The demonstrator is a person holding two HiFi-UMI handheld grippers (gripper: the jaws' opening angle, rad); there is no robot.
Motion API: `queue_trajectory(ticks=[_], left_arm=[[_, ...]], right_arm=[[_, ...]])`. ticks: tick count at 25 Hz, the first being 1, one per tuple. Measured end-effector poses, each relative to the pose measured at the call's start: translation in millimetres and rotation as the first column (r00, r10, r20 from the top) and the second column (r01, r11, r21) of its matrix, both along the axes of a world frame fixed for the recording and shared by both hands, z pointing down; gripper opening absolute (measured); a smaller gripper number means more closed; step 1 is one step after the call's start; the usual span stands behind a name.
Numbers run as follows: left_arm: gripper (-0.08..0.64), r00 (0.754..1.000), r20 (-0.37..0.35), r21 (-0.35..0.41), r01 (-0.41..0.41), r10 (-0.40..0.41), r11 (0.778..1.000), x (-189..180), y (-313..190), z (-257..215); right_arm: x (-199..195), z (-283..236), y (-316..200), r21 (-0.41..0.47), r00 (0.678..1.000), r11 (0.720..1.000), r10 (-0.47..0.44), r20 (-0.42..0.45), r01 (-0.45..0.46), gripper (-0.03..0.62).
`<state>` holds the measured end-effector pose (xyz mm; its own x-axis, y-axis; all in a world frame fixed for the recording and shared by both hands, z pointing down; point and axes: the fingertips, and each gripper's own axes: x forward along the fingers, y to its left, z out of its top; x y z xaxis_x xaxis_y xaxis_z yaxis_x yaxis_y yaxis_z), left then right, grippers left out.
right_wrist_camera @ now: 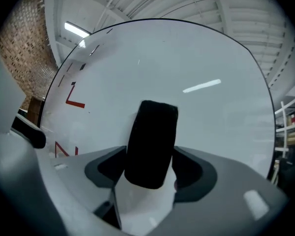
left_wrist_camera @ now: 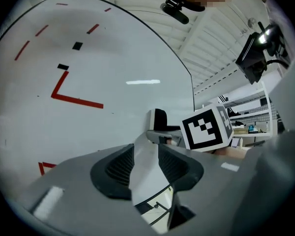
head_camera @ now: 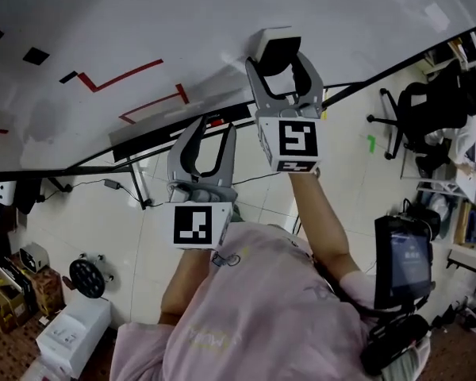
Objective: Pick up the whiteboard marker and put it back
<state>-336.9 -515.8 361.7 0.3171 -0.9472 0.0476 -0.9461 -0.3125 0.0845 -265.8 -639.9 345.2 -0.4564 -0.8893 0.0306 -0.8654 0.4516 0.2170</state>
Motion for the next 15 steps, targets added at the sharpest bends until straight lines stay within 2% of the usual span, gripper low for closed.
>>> queue_trajectory(ticks=[3, 7, 11, 15], left_arm=[[0.14, 1.0, -0.015, -0.021, -0.004, 0.004, 1.0, 2, 1, 3], [0.14, 1.0, -0.016, -0.019, -0.002, 0.002, 1.0, 5, 8, -2], [0.14, 0.999, -0.011, 0.023, 0.032, -0.032, 0.999, 14, 32, -18], [0.14, 0.998, 0.025, 0.06, 0.051, -0.053, 0.997, 38, 84, -32]], right_arm=[[2, -1, 1, -0.008, 1.0, 1.0, 0.005, -0.002, -0.005, 0.273], [7, -9, 25, 0.006, 0.999, 0.999, -0.05, -0.01, 0.05, 0.268], [20, -13, 87, 0.018, 0.992, 0.992, -0.126, -0.001, 0.126, 0.268], [44, -13, 159, 0.009, 0.984, 0.985, -0.172, 0.043, 0.172, 0.268]])
